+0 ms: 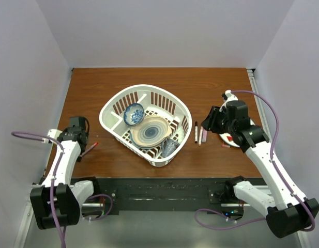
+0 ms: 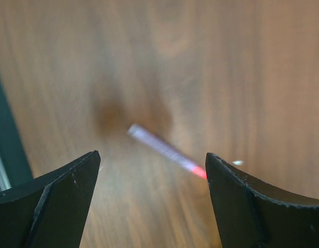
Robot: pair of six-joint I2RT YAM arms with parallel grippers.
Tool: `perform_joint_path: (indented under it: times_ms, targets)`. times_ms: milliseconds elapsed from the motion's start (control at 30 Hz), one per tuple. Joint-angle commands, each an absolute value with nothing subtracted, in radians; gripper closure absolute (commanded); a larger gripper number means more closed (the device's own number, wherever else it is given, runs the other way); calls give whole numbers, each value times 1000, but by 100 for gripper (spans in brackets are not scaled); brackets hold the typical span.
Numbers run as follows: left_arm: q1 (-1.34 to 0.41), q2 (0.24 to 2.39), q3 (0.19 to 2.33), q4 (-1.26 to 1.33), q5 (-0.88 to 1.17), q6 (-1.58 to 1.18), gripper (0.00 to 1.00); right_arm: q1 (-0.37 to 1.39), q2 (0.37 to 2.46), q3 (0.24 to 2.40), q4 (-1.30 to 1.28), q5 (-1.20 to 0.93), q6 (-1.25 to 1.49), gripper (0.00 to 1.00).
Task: Insert the pens into the pen caps
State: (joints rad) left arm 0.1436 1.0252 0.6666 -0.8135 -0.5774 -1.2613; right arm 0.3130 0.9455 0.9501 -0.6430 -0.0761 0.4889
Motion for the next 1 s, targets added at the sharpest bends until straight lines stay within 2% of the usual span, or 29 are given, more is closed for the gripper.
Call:
perform_joint_path:
  times_ms: [0,233,433,967]
  targets:
    - [150,1078,623,-942,-561,-1570,12,310,950,977,-621,-104,479,58]
    - [152,1101,618,-904,-615,-1640,11,311,979,1002,-640,-98,466,57]
    - [152,1209,658,-883,-580,-1641,11,311,980,1020,-624,-118,495,55]
    - [150,1443,699,-776,-584,-1597,20,311,930,963,-598,-141,523,53]
